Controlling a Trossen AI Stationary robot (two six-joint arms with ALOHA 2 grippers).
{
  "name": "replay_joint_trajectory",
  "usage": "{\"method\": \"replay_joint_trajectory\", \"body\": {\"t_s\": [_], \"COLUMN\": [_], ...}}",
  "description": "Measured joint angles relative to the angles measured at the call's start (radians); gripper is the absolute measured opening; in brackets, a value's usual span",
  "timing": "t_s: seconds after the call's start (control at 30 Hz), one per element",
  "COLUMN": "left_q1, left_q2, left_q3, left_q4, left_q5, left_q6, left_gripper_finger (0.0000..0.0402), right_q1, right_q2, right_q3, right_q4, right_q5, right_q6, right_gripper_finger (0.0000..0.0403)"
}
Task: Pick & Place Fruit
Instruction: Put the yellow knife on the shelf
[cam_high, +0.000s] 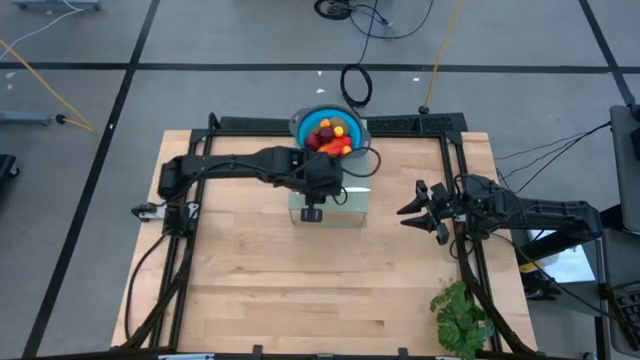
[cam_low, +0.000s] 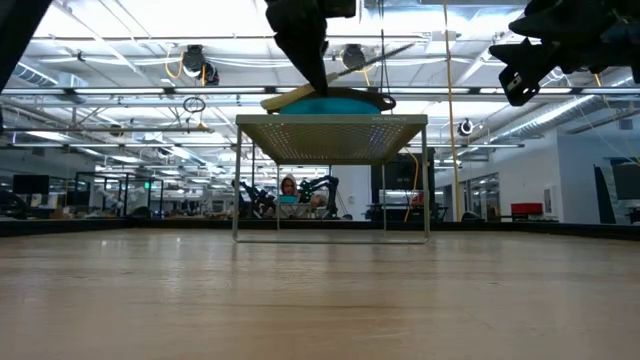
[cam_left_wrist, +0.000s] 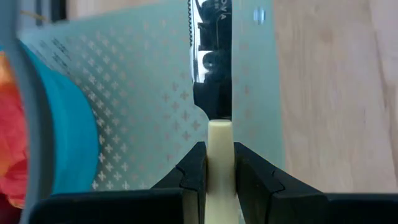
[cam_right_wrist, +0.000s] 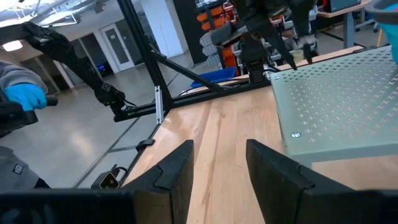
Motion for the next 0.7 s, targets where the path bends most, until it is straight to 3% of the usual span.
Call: {"method": "replay_joint_trajectory", "body": {"t_s": [0.3, 0.7], "left_q1": [0.024, 0.045], "left_q2": [0.121, 0.136], "left_q3": [0.173, 0.186], "left_q4": [-0.188, -0.230], "left_q5": [0.001, 0.010], "left_q6": [0.016, -0.014], "left_gripper_finger": [0.0060, 0.0060], "right_q1": [0.000, 0.000], "right_q2": [0.000, 0.000], "right_q3": [0.000, 0.000], "right_q4": [0.000, 0.000], "right_q5": [0.000, 0.000], "right_q6": [0.000, 0.000], "right_gripper_finger": [0.0138, 0.0138]}}
